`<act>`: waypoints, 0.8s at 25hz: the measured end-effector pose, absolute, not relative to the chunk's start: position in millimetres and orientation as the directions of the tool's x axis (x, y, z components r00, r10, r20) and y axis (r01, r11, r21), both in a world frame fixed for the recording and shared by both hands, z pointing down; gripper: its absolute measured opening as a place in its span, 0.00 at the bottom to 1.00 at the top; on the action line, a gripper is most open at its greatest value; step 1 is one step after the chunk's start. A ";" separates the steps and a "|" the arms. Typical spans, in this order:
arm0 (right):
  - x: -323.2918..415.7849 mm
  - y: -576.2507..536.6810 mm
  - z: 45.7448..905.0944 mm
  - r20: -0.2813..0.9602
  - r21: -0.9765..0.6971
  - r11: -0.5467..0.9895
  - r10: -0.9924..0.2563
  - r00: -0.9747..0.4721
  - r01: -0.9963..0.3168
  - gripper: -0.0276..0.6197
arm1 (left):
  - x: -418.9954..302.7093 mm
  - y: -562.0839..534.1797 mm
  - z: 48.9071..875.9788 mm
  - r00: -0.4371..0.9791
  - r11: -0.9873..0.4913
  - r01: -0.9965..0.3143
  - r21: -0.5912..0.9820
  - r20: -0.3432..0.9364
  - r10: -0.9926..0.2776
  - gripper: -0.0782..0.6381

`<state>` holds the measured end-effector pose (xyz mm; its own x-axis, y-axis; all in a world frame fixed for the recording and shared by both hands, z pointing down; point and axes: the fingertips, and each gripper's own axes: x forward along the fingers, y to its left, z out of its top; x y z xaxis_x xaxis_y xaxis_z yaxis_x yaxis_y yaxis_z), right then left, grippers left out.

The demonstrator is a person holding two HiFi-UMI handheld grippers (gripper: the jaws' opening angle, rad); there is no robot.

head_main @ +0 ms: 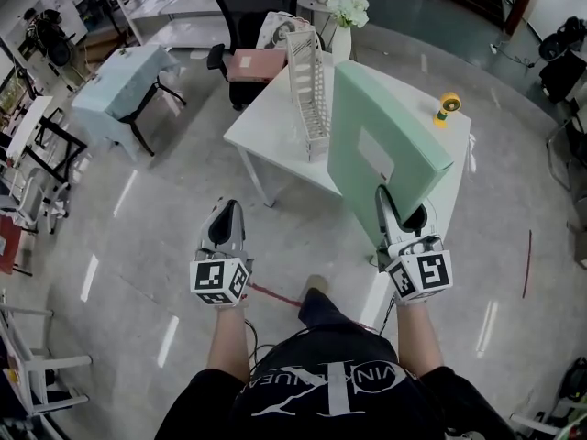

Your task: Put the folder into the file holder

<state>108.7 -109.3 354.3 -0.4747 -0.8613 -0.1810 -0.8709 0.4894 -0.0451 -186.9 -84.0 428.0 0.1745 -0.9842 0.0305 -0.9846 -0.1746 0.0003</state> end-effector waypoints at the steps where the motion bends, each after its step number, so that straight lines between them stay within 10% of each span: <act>1: 108.1 -115.7 350.6 -0.186 -0.047 0.490 -0.860 -0.474 -0.870 0.32 | -186.2 -90.5 427.1 0.177 -0.177 -0.984 0.001 0.029 -0.984 0.11; 20: 80.3 -241.6 313.7 -0.249 -0.060 0.508 -0.841 -0.480 -0.859 0.32 | -201.8 -217.4 415.6 0.194 -0.194 -0.981 0.001 0.011 -0.981 0.11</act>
<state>80.3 -241.6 313.7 -0.4798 -0.8414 -0.2486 -0.8595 0.5077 -0.0595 -201.8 -217.4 415.6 0.1939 -0.9809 0.0114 -0.9810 -0.1939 0.0006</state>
